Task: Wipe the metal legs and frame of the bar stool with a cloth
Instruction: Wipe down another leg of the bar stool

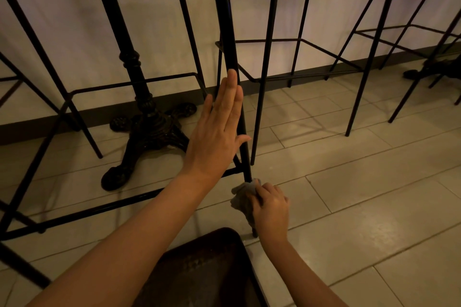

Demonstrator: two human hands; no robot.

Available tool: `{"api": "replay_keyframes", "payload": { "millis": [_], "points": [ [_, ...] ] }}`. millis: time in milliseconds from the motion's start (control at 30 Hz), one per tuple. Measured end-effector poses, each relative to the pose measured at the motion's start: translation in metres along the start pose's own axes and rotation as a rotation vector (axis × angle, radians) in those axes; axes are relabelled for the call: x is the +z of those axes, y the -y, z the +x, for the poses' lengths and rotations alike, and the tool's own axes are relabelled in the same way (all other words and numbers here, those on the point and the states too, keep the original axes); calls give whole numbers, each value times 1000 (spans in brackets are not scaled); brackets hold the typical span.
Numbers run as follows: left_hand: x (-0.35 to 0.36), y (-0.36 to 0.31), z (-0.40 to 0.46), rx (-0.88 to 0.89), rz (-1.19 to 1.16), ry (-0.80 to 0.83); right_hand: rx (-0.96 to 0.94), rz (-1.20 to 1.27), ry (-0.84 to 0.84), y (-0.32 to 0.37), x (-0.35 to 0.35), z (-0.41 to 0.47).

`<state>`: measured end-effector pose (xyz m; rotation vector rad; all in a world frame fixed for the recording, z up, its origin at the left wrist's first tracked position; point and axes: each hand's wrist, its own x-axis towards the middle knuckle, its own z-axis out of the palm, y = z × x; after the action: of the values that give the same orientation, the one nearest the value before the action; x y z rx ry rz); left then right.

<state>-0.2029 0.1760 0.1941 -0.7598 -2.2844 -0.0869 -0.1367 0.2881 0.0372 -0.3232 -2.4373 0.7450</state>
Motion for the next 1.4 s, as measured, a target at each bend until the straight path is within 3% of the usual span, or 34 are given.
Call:
{"api": "replay_keyframes", "payload": {
  "millis": [333,667,933,1267,1400],
  "points": [
    [2,-4,-3,-21,-6,6,-29,21,-78,10,-4,7],
    [7,-7,-9,-22,-27,27,60,-22,38,-11,9,-11],
    [10,-10,-13,-39,-50,29,57,24,-43,2,3,-5],
    [18,-12,-19,-29,-47,32,63,-50,20,-16,12,-16],
    [20,-11,-21,-28,-75,21,55,-17,-26,-9,9,-12]
  ]
}}
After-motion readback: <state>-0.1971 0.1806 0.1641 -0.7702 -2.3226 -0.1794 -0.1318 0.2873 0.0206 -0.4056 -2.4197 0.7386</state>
